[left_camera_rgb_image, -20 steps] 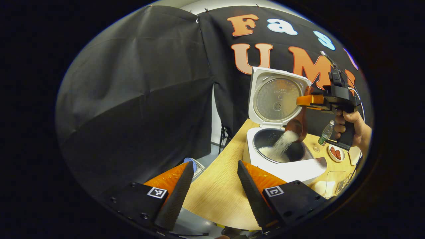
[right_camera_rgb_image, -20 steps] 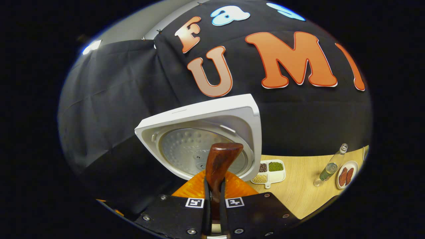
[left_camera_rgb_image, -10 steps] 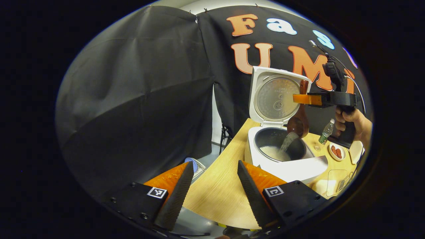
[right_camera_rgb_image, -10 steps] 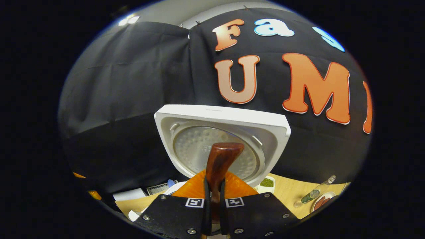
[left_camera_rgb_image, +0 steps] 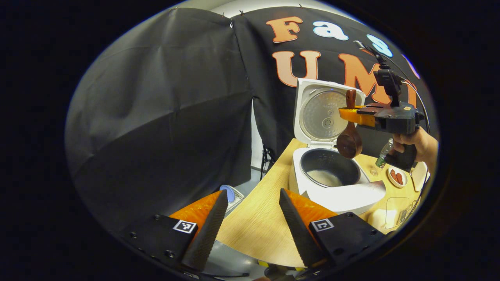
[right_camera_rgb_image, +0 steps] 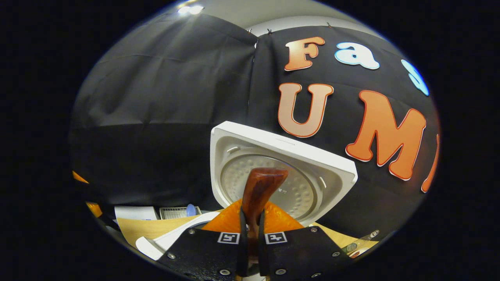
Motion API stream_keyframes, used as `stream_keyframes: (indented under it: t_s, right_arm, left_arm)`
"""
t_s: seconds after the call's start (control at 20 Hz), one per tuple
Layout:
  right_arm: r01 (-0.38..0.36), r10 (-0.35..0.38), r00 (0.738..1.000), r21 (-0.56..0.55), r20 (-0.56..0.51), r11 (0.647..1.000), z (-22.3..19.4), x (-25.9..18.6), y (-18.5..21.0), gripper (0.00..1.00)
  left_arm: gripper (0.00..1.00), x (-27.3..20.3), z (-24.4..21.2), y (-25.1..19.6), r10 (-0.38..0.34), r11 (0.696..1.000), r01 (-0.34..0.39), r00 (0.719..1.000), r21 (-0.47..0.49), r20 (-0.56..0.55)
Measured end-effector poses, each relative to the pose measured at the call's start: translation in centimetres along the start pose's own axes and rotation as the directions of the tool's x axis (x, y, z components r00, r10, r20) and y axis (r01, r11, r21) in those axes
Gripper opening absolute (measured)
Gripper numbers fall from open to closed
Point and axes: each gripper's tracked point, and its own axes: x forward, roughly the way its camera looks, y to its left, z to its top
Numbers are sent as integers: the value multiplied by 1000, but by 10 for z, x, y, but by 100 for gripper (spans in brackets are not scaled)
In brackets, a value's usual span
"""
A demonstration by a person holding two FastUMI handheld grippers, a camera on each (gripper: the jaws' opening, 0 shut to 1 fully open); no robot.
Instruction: Close the left gripper, press the button to open the rice cooker; take a wooden spoon from the chopstick holder with the right hand, scoop a spoonful of rice and pour it into the rice cooker, then put the wooden spoon back into the chopstick holder.
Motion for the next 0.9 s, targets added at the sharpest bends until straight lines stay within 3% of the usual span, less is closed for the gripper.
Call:
stream_keyframes:
  t_s: [0.1, 0.25, 0.3, 0.35, 0.7, 0.9]
  right_arm:
    - [-8, 10, 1000, 122, -12, 992, -2, -4, -5, 10]
    - [7, 2, 1000, 302, -29, 953, -8, -23, -27, 10]
    - [14, -5, 1000, 339, -26, 941, -10, -33, -36, 9]
    - [19, -12, 1000, 369, -21, 929, -12, -44, -45, 10]
    - [81, -96, 995, 483, 6, 872, -26, -142, -112, 9]
    - [165, -185, 983, 528, -15, 833, -50, -204, -161, 10]
  left_arm:
    - [85, -2, 1, -1, -6, 1000, 6, 1000, 1, 3]
    - [85, -12, 5, -12, -23, 1000, 23, 1000, 11, 20]
    - [92, -19, 7, -20, -32, 999, 32, 999, 15, 32]
    - [91, -23, 11, -26, -44, 999, 43, 998, 18, 45]
    - [91, -36, 38, -85, -114, 993, 108, 986, 54, 124]
    - [91, -45, 46, -120, -146, 988, 139, 979, 61, 143]
